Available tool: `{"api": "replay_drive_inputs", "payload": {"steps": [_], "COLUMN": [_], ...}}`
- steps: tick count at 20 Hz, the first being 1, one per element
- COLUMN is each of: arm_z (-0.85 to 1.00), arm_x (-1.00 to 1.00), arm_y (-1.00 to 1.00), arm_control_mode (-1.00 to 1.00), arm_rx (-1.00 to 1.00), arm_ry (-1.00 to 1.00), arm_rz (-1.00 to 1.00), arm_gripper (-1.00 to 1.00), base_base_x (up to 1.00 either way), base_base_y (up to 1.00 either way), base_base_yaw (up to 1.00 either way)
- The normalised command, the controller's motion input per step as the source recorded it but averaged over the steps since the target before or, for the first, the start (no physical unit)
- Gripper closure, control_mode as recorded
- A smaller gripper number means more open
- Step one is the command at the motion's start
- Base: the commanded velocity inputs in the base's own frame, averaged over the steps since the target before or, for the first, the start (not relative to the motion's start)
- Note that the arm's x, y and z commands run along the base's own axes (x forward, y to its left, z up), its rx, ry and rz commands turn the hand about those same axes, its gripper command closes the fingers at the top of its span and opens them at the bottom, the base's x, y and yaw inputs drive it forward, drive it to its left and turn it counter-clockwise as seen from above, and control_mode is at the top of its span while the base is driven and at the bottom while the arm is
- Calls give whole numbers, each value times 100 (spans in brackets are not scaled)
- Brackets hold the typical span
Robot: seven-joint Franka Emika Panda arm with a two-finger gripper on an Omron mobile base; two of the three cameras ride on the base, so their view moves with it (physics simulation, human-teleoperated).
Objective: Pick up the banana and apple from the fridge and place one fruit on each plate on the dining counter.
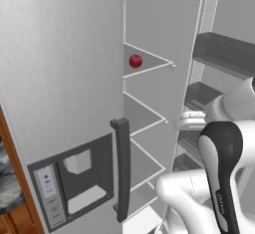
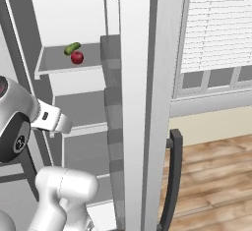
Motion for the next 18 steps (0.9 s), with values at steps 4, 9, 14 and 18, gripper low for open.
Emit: {"api": "replay_drive_inputs", "payload": {"steps": [4,9,14,18], "arm_z": [0,14,51,67], "arm_x": [0,-2,-2,0], "arm_y": [0,0,0,0], "arm_control_mode": [100,-100,-100,-100], "arm_rx": [0,-2,-16,-19], "arm_ry": [0,-11,-43,-30], "arm_rz": [0,6,21,20], "arm_gripper": [-100,-100,-100,-100], "base_base_x": [0,0,0,0], "base_base_y": [0,1,0,0], "base_base_yaw": [0,0,0,0]}}
